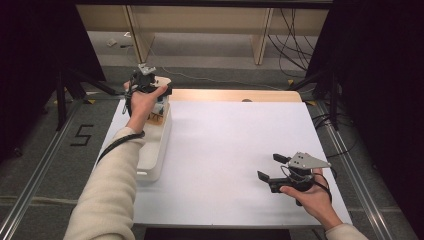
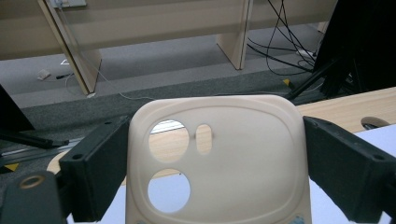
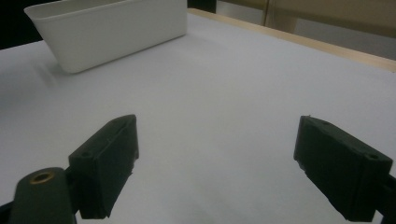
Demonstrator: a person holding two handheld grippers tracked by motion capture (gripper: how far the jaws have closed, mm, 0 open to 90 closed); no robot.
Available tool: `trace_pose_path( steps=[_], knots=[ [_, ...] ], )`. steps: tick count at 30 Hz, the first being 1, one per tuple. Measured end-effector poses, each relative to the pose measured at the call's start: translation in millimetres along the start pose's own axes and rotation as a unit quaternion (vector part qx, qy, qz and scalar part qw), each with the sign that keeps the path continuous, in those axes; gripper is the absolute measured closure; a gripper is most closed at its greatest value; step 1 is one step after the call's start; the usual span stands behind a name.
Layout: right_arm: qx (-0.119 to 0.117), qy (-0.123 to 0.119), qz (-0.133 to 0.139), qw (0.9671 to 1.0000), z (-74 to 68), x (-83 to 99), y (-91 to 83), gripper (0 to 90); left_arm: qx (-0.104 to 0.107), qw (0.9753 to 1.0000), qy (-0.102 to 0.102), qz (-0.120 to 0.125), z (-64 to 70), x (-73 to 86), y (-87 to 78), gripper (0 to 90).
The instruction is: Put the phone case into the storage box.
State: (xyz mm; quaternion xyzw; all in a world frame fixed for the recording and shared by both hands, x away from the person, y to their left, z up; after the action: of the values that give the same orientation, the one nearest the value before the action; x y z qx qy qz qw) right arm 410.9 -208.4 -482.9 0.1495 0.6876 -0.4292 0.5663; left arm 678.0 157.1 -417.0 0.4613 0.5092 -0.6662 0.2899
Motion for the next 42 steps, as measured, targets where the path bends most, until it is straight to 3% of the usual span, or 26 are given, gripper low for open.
trace_pose_path(
  steps=[42],
  knots=[
    [-0.002,0.001,-0.001,1.0000,-0.1,0.4,0.1,14.8,0.009,0.9998,-0.006,-0.019,-3.9,5.4,6.3,10.7]
  ],
)
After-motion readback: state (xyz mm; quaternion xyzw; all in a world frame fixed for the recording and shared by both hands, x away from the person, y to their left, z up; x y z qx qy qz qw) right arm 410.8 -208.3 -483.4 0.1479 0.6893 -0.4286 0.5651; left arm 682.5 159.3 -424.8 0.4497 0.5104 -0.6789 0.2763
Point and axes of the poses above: each handheld gripper's, and its own axes: y roughly forward along the jaws, x roughly out of its underside, z roughly to its right, the point moved 10 cm from there along y, roughly forward along the jaws, and after that the axes turned 6 degrees about x, right-handed, at the moved point
